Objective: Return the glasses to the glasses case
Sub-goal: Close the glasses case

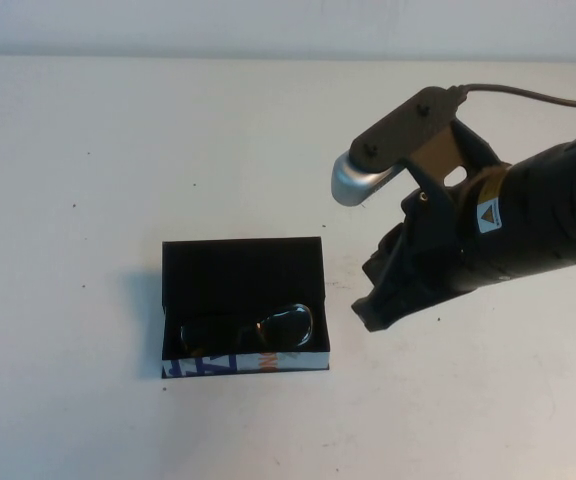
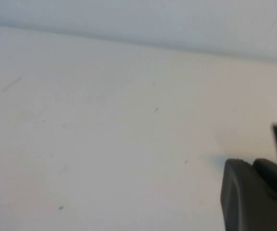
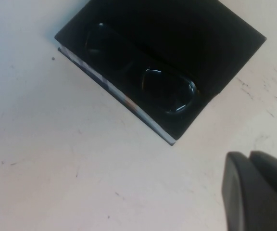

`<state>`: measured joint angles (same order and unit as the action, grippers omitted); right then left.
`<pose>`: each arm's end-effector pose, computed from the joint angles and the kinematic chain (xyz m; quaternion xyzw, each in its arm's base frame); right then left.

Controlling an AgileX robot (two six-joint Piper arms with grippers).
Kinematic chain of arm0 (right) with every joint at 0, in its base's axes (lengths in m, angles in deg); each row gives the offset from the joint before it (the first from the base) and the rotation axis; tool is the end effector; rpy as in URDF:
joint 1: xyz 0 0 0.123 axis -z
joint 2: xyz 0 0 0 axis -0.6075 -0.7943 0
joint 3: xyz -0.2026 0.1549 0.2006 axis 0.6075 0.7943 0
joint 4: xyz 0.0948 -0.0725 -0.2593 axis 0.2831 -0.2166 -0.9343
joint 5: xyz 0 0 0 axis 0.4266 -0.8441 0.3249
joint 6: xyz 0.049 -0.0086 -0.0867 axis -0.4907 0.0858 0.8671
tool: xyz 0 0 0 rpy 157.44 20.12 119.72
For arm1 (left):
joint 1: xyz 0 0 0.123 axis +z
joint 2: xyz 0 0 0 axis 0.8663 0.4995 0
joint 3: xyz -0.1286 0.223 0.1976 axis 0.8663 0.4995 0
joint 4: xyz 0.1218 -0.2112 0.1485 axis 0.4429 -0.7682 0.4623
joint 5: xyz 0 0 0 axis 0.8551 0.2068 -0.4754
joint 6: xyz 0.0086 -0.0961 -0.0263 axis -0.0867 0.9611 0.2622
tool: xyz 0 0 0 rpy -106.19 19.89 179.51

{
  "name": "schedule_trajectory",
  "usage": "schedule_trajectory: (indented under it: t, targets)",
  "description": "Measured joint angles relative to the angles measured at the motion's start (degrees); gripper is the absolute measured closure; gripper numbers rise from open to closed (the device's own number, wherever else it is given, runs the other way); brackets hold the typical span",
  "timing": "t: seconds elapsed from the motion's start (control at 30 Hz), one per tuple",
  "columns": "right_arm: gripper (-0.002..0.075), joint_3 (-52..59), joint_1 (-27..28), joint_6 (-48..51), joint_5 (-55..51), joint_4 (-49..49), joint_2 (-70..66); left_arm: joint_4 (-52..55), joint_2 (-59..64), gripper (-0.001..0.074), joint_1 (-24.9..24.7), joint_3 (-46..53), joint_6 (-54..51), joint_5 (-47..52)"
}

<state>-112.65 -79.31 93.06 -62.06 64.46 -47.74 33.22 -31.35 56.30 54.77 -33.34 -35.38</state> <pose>0.2425 0.2154 0.3664 -0.3876 0.8613 0.0915 0.3155 0.0586 -0.0035 0.1805 -0.0143 0.7634 -0.0521 0.6437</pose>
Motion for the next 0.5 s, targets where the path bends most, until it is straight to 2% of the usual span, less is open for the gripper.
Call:
schedule_trajectory:
  t: [0.23, 0.33, 0.5]
  targets:
    - [0.0737, 0.09, 0.00, -0.22, 0.37, 1.59, -0.03, -9.40, 0.00, 0.0736, 0.00, -0.13, 7.30, -7.98]
    - [0.0737, 0.09, 0.00, -2.30, 1.35, 2.27, -0.68, -13.67, 2.97, 0.0736, 0.00, -3.47, 7.47, -3.15]
    - [0.0737, 0.09, 0.00, -4.51, 1.67, 2.27, -2.95, -17.94, 19.73, 0.0736, 0.00, -16.01, 0.83, 13.09]
